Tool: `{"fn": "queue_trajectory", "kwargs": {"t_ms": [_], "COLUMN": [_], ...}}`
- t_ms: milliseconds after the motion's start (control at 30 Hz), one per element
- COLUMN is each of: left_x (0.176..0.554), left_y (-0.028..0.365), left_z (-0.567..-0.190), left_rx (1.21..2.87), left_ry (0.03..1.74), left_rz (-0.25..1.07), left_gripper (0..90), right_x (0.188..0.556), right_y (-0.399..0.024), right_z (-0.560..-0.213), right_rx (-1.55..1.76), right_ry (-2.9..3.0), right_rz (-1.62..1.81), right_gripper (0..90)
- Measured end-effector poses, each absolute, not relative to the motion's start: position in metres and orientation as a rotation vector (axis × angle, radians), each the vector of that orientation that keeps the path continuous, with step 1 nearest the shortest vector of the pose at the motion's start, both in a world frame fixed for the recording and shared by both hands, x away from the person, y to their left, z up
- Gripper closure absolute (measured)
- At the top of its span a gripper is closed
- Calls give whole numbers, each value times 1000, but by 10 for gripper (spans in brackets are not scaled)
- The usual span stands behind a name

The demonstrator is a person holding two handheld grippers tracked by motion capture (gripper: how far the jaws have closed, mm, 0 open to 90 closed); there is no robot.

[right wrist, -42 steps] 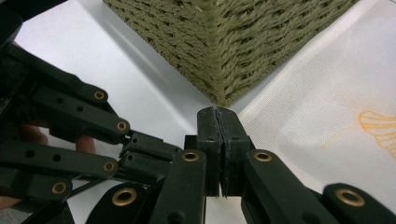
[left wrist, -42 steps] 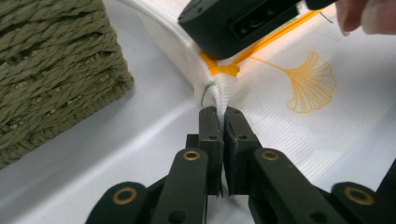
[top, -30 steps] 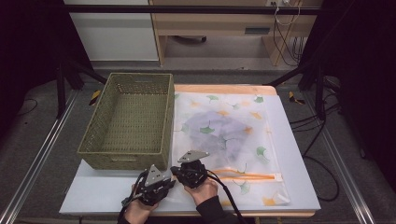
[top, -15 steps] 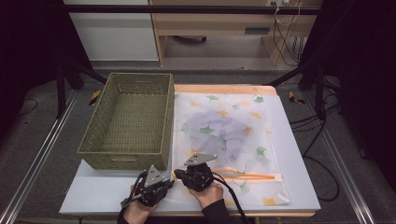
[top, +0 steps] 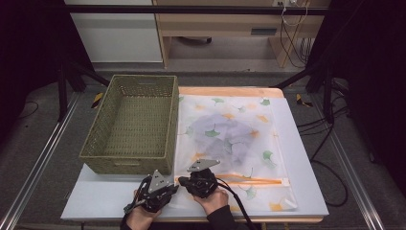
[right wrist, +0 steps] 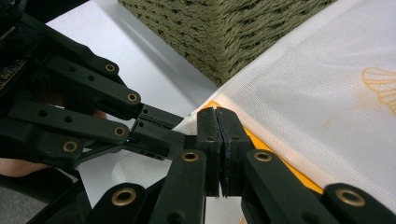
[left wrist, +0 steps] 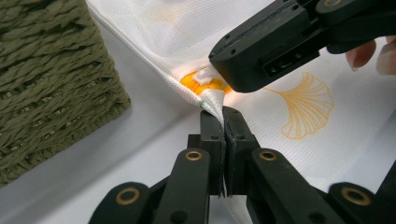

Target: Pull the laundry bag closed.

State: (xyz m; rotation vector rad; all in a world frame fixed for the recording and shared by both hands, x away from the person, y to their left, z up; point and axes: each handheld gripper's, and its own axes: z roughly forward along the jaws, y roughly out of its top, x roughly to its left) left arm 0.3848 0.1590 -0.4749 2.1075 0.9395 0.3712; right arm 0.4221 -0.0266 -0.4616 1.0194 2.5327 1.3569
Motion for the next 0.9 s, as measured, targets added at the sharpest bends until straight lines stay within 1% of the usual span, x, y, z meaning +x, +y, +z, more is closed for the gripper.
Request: {"fn": "queue_trajectory", "kwargs": {"t_ms": [67, 200, 533, 567, 667, 733, 800, 900], "left_x": [385, 385, 382, 383, 385, 389, 390, 391], "left_y": [159, 160, 161, 160, 160, 161, 162, 163], "left_z": [-475, -474, -467, -468, -468, -468, -468, -468], "left_rx": [2108, 2104, 2054, 2054, 2046, 2035, 2035, 2031], "left_ry": [938, 939, 949, 949, 963, 971, 979, 987], "left_rz": [376, 366, 328, 324, 326, 307, 310, 305], "left_gripper": [870, 870, 848, 835, 721, 694, 707, 804], "right_x": [423, 424, 419, 419, 419, 419, 419, 419], "right_y": [-26, -25, -33, -34, -35, -35, -34, -34], "right_z": [-462, -462, -459, -459, -459, -460, -461, -461], "right_rx": [1021, 1023, 1041, 1036, 1033, 1034, 1037, 1040], "right_ry": [2536, 2536, 2498, 2499, 2503, 2506, 2508, 2507], "right_rz": [1348, 1351, 1380, 1381, 1384, 1383, 1383, 1382], "right_gripper": [864, 894, 895, 895, 895, 895, 895, 895]}}
